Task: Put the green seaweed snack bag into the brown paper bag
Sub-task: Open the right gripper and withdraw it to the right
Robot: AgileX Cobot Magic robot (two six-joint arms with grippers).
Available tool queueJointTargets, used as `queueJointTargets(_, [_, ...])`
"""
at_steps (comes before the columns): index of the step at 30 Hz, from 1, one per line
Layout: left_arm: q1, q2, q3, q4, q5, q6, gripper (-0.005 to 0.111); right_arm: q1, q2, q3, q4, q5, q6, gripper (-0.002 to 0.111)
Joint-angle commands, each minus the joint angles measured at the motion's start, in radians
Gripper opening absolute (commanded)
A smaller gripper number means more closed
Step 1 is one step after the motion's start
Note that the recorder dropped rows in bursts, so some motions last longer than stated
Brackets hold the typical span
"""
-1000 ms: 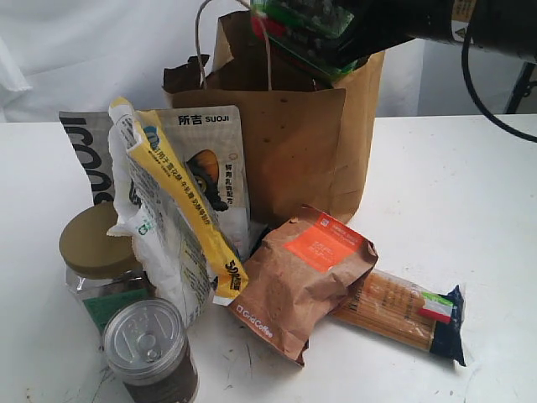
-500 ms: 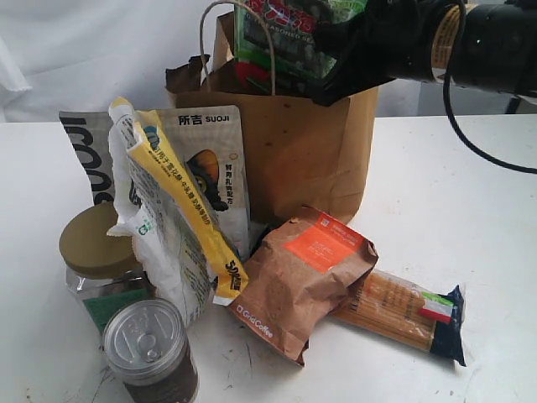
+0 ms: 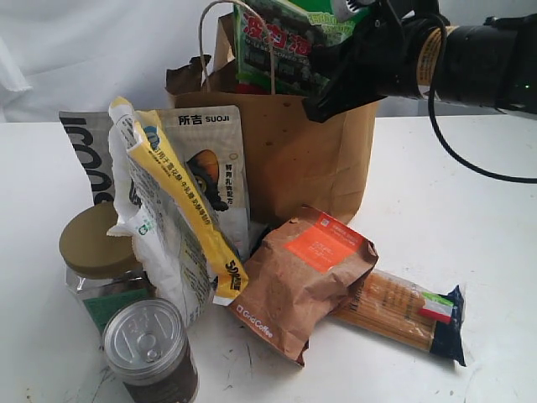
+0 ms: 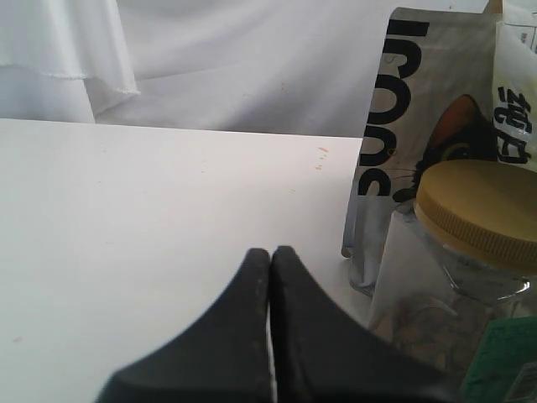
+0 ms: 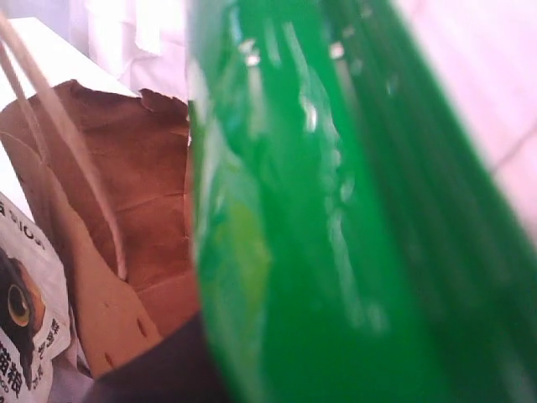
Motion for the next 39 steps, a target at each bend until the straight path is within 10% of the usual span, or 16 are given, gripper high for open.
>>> queueJointTargets(1, [-0.005, -0.004, 0.005, 0.0, -0.01, -0.002, 0.001, -0.005, -0.001, 0.001, -0.002, -0.012, 0.003, 0.002])
queueJointTargets(16, [-0.005, -0.004, 0.005, 0.0, -0.01, -0.002, 0.001, -0.005, -0.005, 0.001, 0.123, -0.01, 0.007, 0.067])
queueJointTargets(31, [-0.005, -0.004, 0.005, 0.0, -0.01, -0.002, 0.001, -0.005, -0.162, -0.027, 0.13, 0.13, -0.003, 0.066])
queueJointTargets(39, [-0.005, -0.004, 0.005, 0.0, -0.01, -0.002, 0.001, -0.005, -0.255, -0.027, 0.144, 0.268, 0.014, 0.034])
